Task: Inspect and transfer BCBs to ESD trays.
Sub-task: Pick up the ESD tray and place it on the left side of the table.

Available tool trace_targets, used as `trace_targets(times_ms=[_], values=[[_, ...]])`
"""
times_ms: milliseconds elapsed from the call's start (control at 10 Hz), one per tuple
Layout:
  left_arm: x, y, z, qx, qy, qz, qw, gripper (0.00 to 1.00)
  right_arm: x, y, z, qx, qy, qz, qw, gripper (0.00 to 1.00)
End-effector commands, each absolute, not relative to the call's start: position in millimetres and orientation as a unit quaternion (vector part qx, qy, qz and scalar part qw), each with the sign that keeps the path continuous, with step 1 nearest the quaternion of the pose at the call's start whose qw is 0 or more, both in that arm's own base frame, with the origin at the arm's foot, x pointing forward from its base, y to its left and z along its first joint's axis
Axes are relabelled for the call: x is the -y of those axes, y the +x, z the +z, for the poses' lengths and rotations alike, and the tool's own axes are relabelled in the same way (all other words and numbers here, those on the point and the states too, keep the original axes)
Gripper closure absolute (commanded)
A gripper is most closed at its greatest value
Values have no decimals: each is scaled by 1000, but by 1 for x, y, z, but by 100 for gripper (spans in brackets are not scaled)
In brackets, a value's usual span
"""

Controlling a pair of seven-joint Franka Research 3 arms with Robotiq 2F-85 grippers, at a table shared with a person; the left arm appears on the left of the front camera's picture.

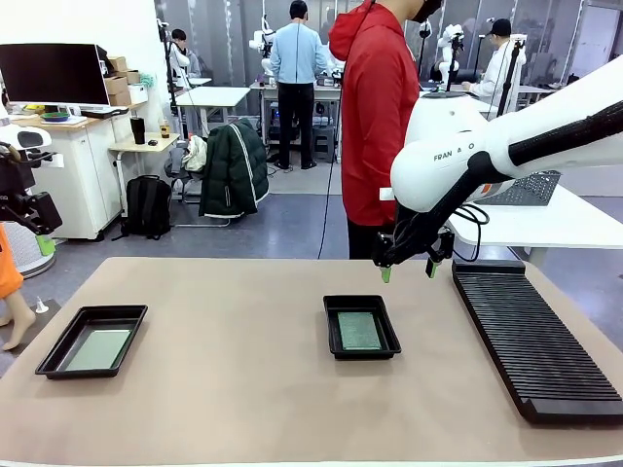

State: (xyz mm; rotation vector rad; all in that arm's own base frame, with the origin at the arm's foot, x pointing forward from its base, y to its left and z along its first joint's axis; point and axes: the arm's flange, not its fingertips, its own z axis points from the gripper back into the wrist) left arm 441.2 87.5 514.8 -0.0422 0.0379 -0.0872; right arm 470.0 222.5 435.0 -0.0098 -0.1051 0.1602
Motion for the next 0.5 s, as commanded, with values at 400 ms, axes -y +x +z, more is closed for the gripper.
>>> trace_targets(times_ms=[400], values=[[-50,447,531,-6,-21,-28,999,0,-191,472,441,41,56,29,997,0]])
